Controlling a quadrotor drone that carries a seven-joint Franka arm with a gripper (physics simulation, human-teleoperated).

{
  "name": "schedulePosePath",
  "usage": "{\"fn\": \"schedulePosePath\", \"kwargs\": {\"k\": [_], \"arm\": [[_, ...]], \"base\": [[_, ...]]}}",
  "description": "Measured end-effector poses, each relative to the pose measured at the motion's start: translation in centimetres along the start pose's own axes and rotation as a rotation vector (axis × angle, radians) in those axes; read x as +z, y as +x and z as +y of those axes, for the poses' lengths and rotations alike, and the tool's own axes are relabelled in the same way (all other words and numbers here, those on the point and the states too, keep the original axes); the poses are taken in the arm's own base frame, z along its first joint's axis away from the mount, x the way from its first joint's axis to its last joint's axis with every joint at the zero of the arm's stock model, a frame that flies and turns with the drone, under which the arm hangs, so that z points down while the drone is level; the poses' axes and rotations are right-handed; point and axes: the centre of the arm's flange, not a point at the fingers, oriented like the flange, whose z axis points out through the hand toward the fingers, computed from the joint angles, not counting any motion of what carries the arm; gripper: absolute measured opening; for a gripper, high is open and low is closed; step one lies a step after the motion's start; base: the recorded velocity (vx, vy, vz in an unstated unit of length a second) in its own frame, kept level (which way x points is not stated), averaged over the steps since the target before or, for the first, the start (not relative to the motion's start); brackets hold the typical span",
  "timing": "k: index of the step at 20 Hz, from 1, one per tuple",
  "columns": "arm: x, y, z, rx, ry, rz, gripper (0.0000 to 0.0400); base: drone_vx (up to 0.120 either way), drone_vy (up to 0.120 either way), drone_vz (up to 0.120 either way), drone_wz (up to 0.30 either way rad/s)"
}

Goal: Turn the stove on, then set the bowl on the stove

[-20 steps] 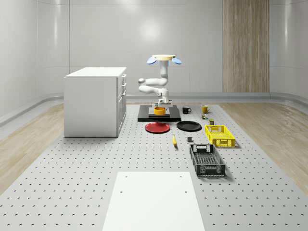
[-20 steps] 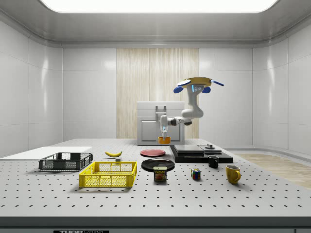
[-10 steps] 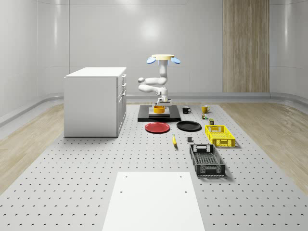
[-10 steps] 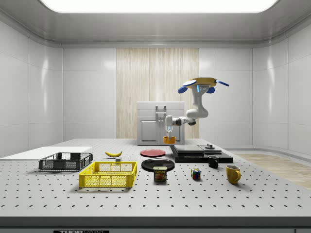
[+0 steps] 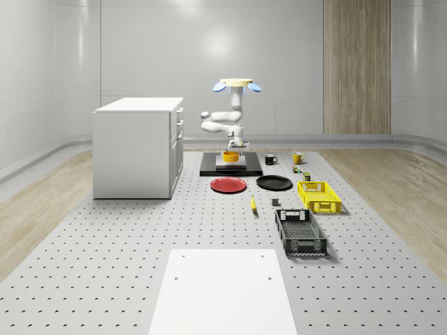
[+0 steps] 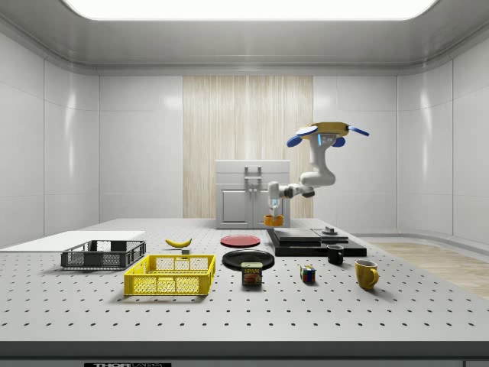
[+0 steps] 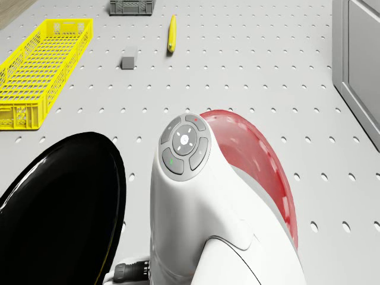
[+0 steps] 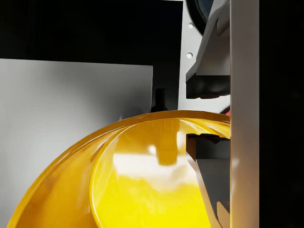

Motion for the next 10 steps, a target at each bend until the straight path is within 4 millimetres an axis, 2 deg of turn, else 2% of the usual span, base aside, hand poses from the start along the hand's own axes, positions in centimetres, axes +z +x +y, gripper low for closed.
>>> {"fn": "schedulePosePath", "kwargs": {"k": [10], "arm": [[0.00, 0.00, 0.00, 0.000, 0.000, 0.000, 0.0107]], "base": [[-0.120, 0.000, 0.000, 0.000]]}}
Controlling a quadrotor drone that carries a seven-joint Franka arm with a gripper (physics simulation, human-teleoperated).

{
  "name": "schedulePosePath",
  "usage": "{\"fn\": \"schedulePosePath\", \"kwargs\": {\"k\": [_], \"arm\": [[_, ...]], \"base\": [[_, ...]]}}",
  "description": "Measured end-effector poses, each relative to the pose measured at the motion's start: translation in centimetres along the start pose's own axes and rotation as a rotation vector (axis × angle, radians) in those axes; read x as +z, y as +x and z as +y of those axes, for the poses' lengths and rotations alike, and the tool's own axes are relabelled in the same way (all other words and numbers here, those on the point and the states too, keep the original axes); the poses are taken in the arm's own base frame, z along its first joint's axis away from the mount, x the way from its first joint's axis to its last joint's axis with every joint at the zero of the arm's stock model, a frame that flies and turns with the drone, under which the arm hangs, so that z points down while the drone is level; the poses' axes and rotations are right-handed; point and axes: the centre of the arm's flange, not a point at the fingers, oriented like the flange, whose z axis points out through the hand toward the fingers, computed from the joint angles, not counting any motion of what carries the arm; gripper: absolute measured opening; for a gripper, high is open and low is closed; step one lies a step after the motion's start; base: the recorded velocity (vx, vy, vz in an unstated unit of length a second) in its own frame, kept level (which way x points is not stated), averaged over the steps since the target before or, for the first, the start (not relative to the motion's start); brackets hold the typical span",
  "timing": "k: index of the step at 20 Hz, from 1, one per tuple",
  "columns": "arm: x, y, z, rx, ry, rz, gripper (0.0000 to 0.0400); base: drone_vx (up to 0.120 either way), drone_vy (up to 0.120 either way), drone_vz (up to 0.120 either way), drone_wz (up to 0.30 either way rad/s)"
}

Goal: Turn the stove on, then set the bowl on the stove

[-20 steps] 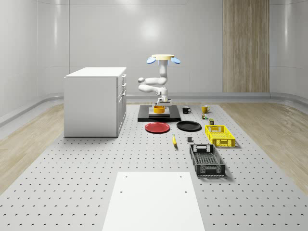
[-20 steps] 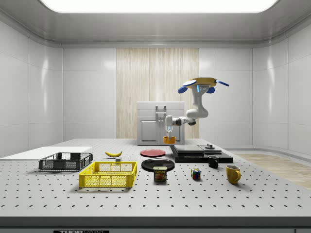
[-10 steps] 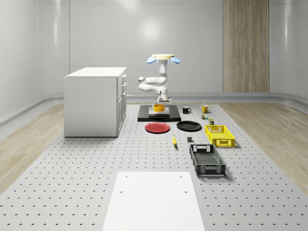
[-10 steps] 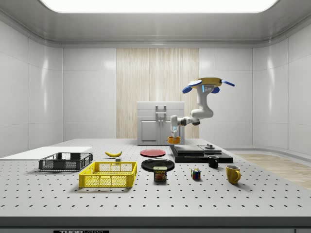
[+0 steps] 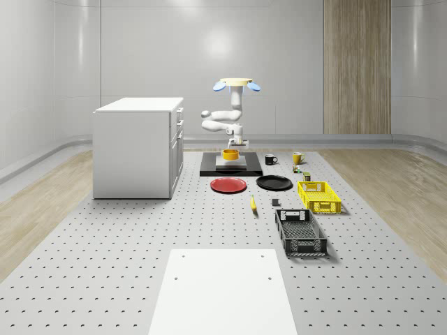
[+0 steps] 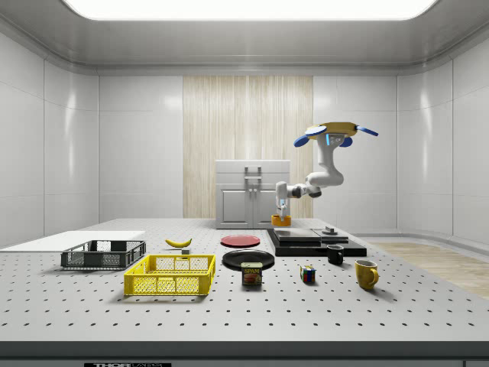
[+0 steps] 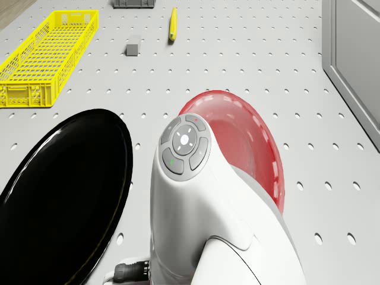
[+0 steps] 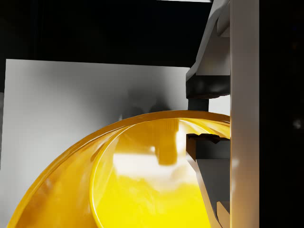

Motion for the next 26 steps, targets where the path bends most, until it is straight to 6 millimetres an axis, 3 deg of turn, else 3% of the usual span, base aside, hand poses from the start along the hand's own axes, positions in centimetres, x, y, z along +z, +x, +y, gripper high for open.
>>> {"fn": "schedulePosePath", "kwargs": {"k": [10, 26], "arm": [[0.0, 0.0, 0.0, 0.000, 0.000, 0.000, 0.0107], [3.7, 0.0, 0.0, -0.005, 0.000, 0.000, 0.0107]], "base": [[-0.120, 0.000, 0.000, 0.000], [-0.002, 0.000, 0.000, 0.000]]}}
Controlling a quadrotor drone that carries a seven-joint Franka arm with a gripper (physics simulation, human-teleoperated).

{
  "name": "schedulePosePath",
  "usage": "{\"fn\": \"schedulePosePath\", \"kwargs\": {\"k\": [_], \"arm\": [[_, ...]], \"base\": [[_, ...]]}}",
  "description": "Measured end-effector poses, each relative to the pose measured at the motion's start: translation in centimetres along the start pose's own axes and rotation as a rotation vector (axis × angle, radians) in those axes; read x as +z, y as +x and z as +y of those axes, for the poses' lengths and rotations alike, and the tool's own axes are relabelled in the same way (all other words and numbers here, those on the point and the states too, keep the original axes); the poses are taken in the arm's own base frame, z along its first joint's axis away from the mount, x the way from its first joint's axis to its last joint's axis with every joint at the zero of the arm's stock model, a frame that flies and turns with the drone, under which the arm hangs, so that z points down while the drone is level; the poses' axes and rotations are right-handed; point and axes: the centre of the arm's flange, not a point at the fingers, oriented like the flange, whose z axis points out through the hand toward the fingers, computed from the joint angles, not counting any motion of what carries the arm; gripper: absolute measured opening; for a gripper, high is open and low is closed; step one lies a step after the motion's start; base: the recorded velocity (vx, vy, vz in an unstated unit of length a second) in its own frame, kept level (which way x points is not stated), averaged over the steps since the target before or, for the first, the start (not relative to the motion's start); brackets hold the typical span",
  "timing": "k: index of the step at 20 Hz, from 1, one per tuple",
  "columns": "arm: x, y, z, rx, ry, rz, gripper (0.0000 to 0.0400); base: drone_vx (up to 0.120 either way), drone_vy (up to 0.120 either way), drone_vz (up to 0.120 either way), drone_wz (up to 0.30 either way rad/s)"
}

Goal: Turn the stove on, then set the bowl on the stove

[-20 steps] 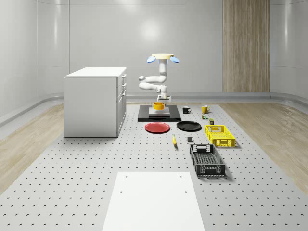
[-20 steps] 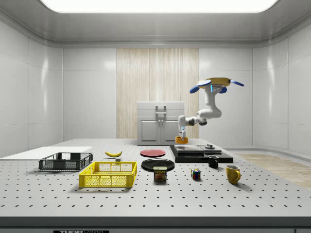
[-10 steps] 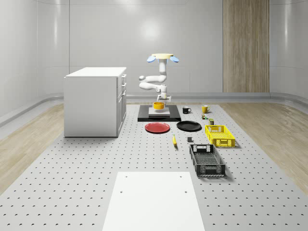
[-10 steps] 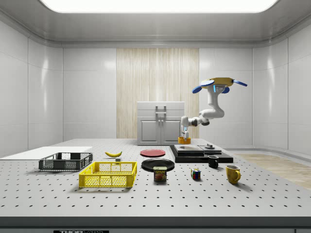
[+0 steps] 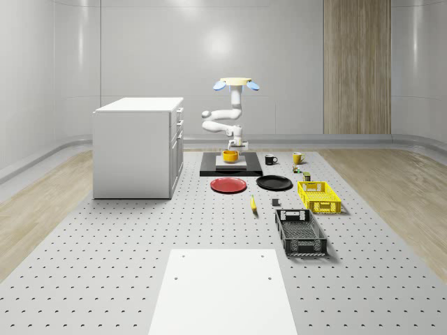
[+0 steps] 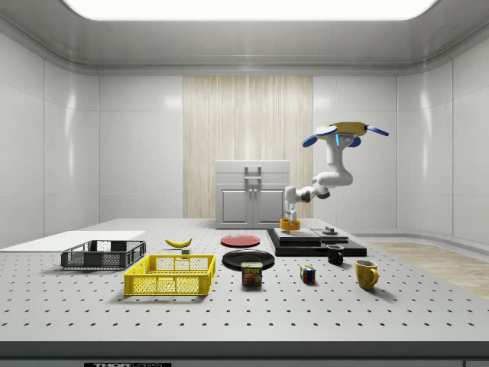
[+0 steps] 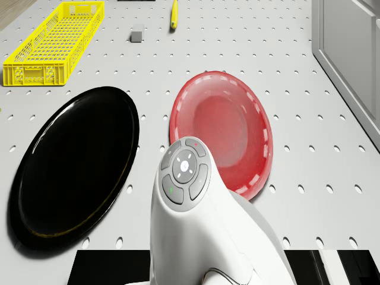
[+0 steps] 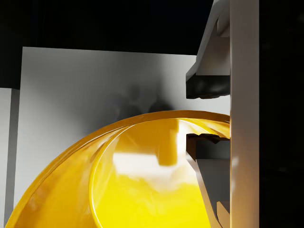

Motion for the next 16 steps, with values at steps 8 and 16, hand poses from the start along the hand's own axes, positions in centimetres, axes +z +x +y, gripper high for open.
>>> {"fn": "schedulePosePath", "kwargs": {"k": [8, 16], "arm": [[-0.1, 0.0, 0.0, 0.035, 0.000, 0.000, 0.0334], [-1.4, 0.0, 0.0, 0.050, 0.000, 0.000, 0.0391]], "base": [[0.000, 0.000, 0.000, 0.000], [0.000, 0.000, 0.000, 0.000]]}}
